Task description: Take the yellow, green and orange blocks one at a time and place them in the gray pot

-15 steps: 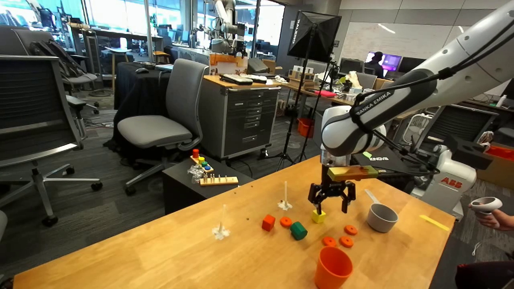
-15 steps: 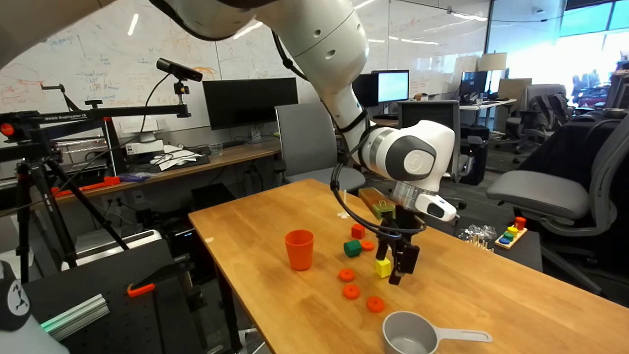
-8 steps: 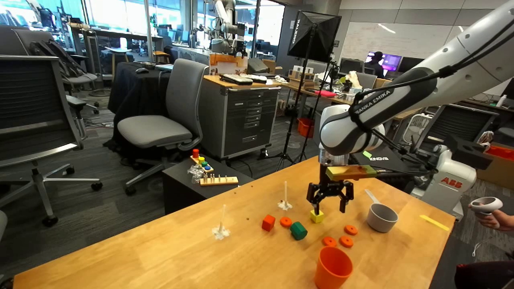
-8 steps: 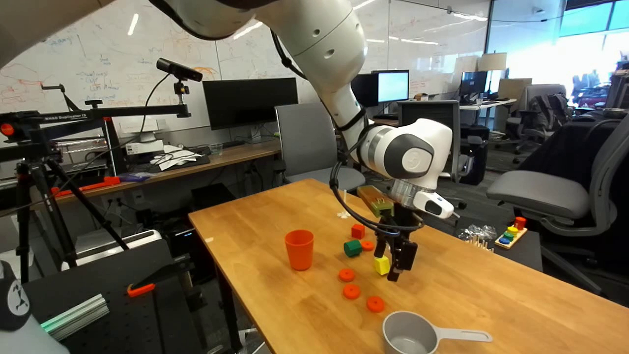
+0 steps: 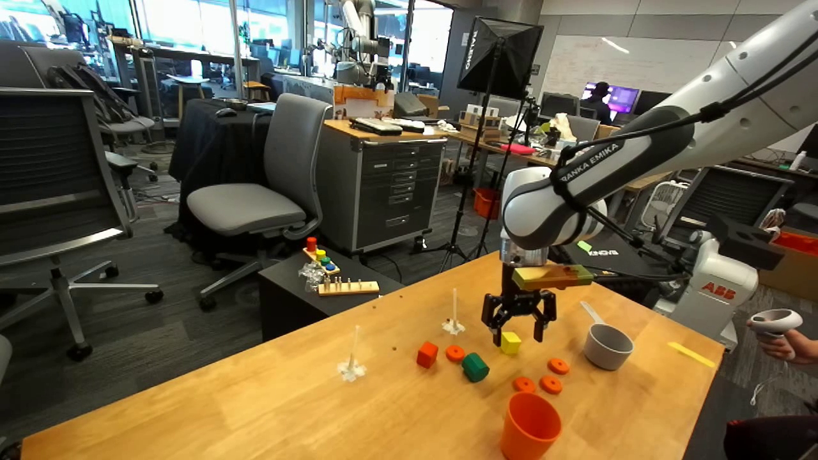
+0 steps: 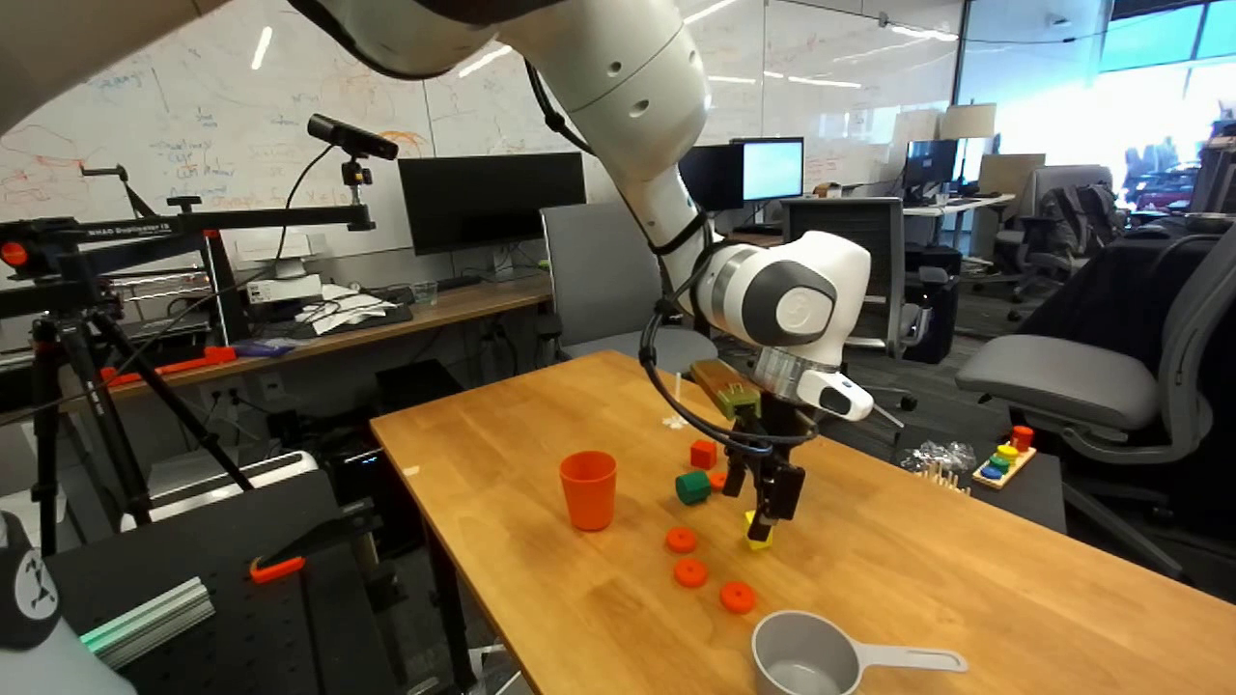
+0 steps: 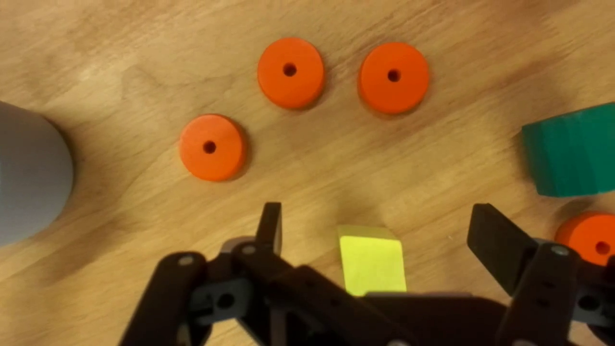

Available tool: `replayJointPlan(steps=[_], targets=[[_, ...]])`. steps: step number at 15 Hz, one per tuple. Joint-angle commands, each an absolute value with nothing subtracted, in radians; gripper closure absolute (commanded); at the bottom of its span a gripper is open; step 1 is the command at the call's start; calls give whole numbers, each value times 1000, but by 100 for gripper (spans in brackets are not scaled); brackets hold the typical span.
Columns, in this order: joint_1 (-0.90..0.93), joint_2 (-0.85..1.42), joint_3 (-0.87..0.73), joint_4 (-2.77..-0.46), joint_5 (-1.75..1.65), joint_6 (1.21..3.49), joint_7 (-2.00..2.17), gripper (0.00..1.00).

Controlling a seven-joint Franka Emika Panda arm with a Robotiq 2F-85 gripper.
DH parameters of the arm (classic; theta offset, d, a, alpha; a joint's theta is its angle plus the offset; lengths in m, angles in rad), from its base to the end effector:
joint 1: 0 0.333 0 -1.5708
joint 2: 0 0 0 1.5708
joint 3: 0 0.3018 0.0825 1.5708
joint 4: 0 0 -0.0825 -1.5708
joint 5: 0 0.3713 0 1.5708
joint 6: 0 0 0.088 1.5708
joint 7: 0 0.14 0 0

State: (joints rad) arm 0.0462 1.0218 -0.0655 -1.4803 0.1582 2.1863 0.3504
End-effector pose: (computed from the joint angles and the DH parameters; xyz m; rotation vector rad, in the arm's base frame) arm 0.6294 -0.0004 0.0120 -3.0197 0.7055 0.4942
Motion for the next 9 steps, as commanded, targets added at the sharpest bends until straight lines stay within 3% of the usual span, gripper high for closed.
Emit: replayJointPlan(steps=[1, 9], targets=[[50, 1020, -58, -1460, 149, 2171, 344, 0], [44, 1058, -62, -1415, 147, 2156, 346, 0]])
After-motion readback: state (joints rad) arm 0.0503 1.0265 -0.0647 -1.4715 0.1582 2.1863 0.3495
